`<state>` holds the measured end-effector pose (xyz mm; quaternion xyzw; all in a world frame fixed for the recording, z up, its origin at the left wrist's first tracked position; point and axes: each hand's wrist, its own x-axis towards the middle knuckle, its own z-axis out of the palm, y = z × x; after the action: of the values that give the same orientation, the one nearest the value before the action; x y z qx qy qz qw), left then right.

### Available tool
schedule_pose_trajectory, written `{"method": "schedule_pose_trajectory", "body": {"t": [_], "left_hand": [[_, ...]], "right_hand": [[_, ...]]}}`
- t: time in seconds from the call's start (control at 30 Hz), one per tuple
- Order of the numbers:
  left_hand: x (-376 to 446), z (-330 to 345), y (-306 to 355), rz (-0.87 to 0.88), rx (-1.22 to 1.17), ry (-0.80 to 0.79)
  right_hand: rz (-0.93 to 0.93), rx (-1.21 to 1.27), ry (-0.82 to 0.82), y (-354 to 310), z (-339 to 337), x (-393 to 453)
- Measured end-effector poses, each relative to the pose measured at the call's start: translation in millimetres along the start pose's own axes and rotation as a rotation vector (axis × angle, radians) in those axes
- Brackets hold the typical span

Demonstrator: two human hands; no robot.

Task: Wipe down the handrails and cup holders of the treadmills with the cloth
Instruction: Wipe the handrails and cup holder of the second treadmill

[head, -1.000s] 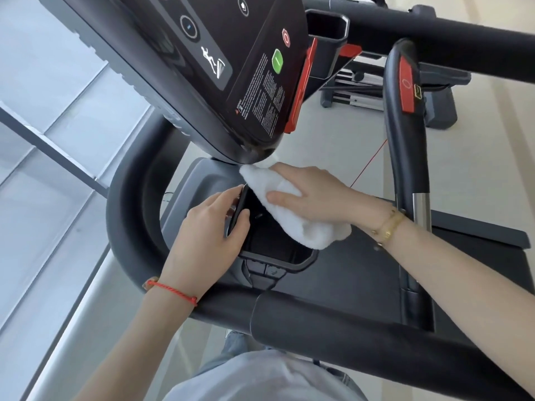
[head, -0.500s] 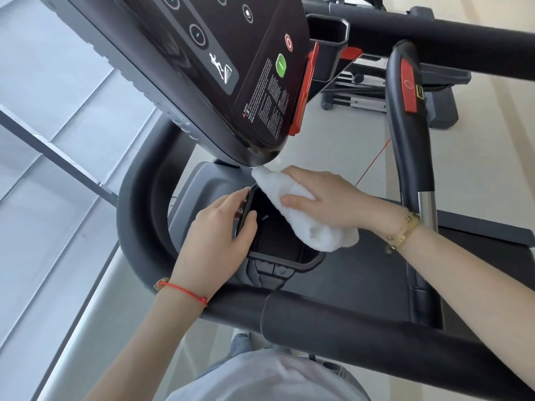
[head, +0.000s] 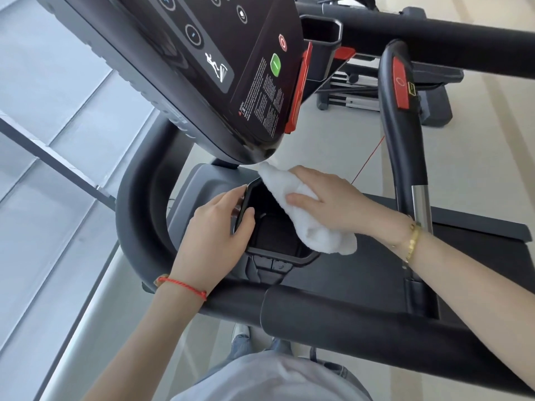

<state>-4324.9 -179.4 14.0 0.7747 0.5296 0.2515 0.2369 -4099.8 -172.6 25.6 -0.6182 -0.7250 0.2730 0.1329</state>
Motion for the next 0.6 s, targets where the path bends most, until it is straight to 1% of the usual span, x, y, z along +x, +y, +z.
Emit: {"method": "schedule_pose_trajectory", "body": {"t": [0.1, 0.2, 0.27, 0.33, 0.4, 0.53, 0.6], "left_hand": [[0, 0, 0, 0.002, -0.003, -0.002], [0, 0, 1, 0.008, -0.015, 0.001], [0, 1, 0, 0.005, -0.020, 0.009], [0, 2, -1, 0.000, -0.015, 0.016], [0, 3, -1, -0.001, -0.017, 0.020], [-1, 3, -1, 0.008, -0.011, 0.014], [0, 4, -2, 0.007, -0.010, 0.003]], "right_hand": [[-0.065, -0.132, -0.084, -19, -3, 23], [-0.085, -0.177, -0.022, -19, 2, 18], [-0.026, -0.097, 0.031, -8, 2, 1], [0.064, 0.085, 0.028, 3, 2, -14], [0.082, 0.149, 0.010, 6, 0, -16], [0.023, -0.010, -0.058, -11, -2, 10], [-0.011, -0.052, -0.023, -16, 1, 13]]}}
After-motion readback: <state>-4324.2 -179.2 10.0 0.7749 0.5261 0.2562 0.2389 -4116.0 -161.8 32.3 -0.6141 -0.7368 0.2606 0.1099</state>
